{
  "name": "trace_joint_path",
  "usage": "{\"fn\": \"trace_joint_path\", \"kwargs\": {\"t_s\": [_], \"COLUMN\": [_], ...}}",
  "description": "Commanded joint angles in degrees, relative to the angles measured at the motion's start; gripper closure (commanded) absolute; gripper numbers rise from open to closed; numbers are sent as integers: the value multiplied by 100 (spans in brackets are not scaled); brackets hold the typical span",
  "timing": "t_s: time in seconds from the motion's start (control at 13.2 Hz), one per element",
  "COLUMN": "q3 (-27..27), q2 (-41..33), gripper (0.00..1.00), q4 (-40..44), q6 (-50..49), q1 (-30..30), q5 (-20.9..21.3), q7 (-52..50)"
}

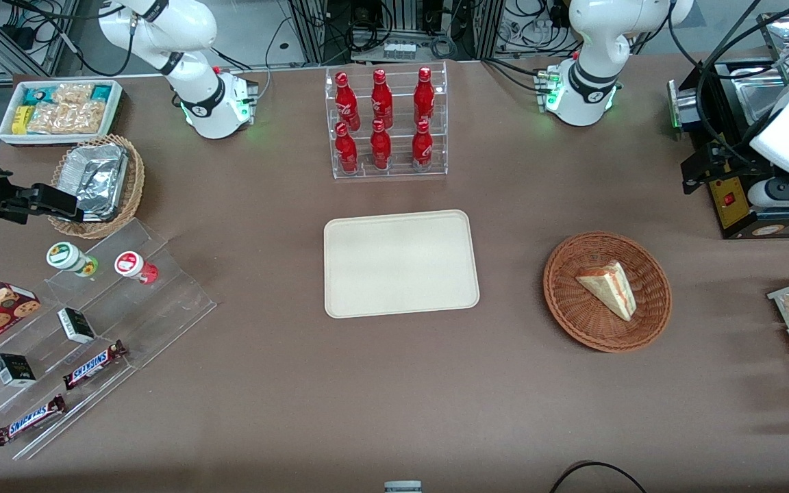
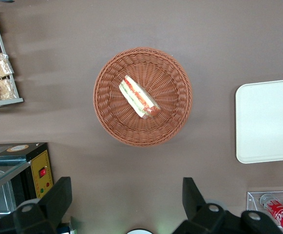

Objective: Place sandwich from basket to tray
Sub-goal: 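Move the left gripper over the wrapped sandwich in the wicker basket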

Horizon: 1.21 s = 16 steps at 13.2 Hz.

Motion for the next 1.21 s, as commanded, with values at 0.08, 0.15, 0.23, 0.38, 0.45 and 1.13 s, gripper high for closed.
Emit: {"fn": "trace_joint_path", "kwargs": {"t_s": [0.08,0.15,0.23,0.38,0.45,1.13], "q3": [104,96,95,104,96,113], "q2": [-89,-71,-45,-106,-115,332], "gripper": [0,0,0,0,0,0], "q4": [-56,-74,-117,-729,-1046,-3237], "q6": [-89,-80,-28,646,945,3952], "q1": [-35,-36,-27,-1,34,78], "q5": [-111,-111,-111,-41,-40,-102], "q7": [-10,-19,-19,-10,-19,-2107]}}
